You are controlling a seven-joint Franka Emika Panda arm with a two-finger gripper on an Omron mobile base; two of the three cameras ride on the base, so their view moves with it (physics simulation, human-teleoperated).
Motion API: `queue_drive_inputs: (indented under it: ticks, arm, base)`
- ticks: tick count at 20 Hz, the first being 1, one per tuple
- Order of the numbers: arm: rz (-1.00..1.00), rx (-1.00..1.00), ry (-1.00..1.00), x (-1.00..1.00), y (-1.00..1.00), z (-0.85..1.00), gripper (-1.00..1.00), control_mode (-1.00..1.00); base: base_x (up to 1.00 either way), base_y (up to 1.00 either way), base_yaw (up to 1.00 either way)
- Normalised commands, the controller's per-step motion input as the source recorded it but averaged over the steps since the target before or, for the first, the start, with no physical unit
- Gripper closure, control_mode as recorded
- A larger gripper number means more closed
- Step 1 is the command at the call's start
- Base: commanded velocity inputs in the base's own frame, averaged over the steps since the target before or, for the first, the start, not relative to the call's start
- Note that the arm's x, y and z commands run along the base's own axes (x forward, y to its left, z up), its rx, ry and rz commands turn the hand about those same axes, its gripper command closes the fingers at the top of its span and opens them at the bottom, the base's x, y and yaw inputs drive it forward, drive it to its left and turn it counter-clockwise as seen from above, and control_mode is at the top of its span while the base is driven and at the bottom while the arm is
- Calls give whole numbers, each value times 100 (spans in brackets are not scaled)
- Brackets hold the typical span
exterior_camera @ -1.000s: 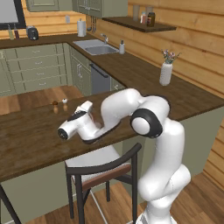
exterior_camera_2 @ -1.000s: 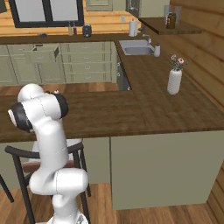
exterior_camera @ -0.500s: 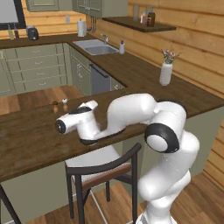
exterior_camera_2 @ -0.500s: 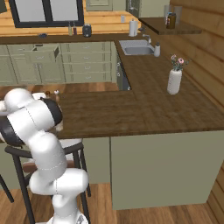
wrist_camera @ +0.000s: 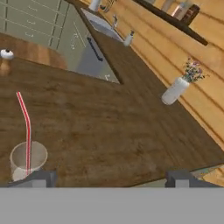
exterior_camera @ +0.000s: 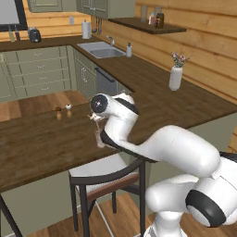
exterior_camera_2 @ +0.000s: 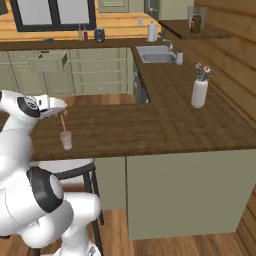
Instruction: Take a straw from the drawer in front and place it inside the glass cup on the dining counter.
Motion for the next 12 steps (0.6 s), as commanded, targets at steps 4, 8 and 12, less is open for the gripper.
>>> queue_drive_inputs:
  ticks: [4,8,12]
  arm:
    - [0,39,29,-19,-93,63,-100,-100]
    - [0,32,37,-28,-74,19,-100,-100]
    - [0,20,36,-48,-44,0,-100,-100]
  base:
    - [0,0,0]
    - [0,0,0]
    - [0,0,0]
